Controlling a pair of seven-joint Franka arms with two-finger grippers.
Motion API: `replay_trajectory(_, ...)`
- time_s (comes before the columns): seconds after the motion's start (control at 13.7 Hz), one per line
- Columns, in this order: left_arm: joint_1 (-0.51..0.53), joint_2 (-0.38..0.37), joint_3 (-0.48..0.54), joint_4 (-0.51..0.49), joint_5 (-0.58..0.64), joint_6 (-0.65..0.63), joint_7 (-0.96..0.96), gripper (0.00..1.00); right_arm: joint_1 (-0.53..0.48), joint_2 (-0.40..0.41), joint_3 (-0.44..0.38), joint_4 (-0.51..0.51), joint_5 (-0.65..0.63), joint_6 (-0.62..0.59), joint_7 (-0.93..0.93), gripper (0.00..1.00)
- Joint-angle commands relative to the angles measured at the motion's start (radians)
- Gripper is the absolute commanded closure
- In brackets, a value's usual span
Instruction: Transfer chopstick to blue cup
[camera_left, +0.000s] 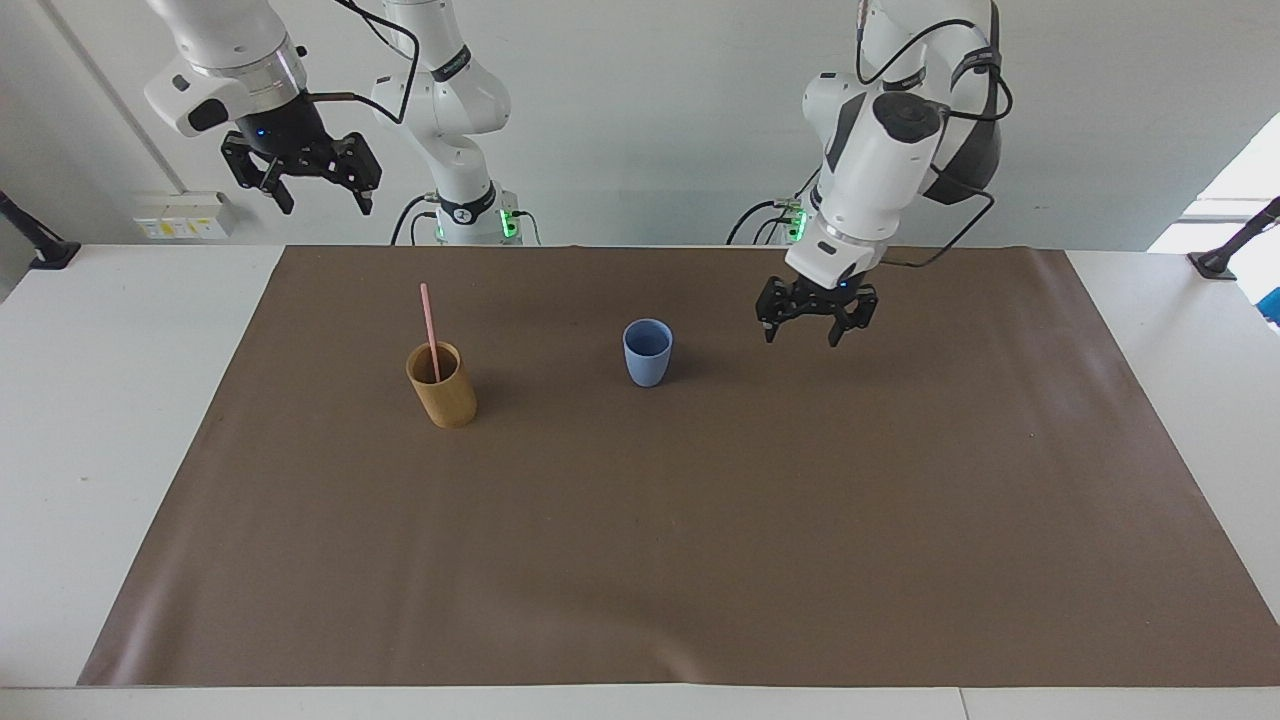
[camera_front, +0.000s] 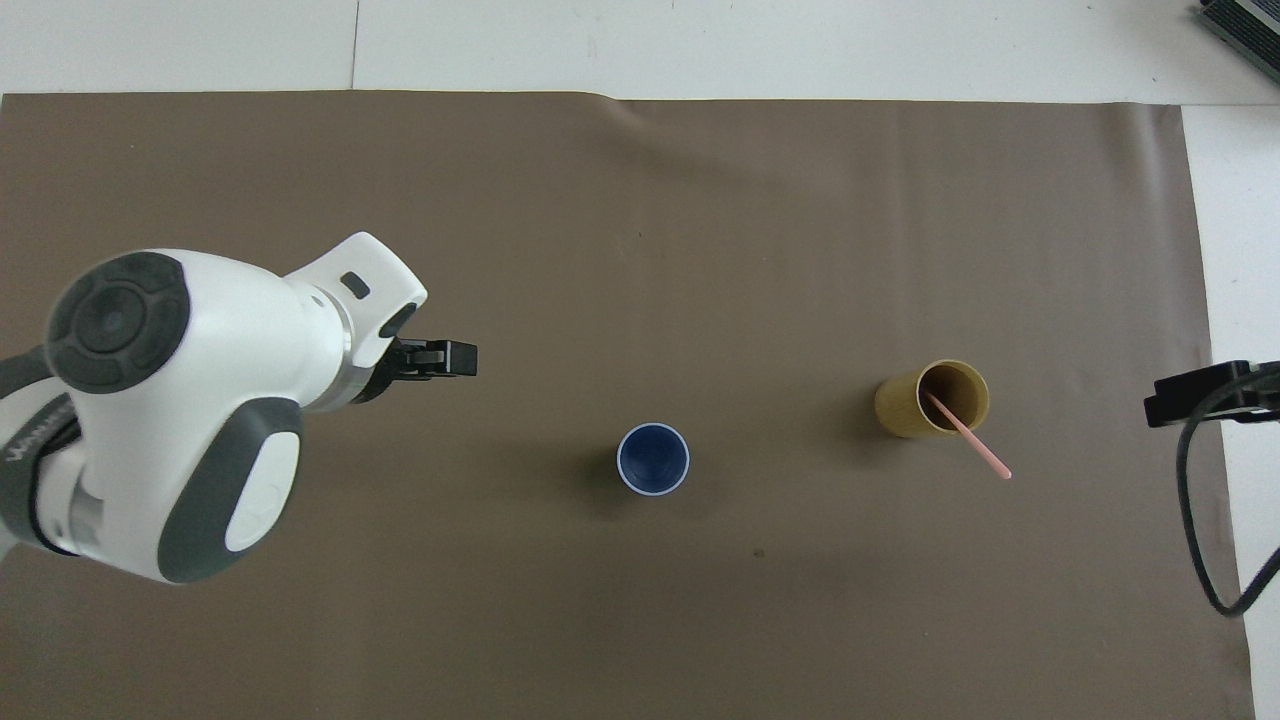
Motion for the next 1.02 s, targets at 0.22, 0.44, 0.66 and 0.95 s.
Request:
replay_trajectory(0.22, 0.266, 0.007, -0.014, 0.308, 0.04, -0.287, 0.26, 0.0, -0.008, -0.022, 0.002, -0.019, 0.018, -0.004, -0.016, 0.0)
replay_trajectory(0.44, 0.354, 0.05, -0.015, 0.453, 0.04, -0.407, 0.344, 0.0, -0.008, -0.02, 0.001, -0.017, 0.018, 0.002, -0.013, 0.0)
replay_trajectory(0.66, 0.368, 0.058, -0.014, 0.499, 0.064, -0.478, 0.372, 0.0, -0.01, -0.035, 0.001, -0.054, 0.02, 0.021, -0.014, 0.0)
replay_trajectory(0.95, 0.362, -0.001, -0.015, 0.433, 0.066, -0.544, 0.375, 0.0, 0.004, 0.015, 0.001, -0.198, 0.061, 0.219, 0.05, 0.0)
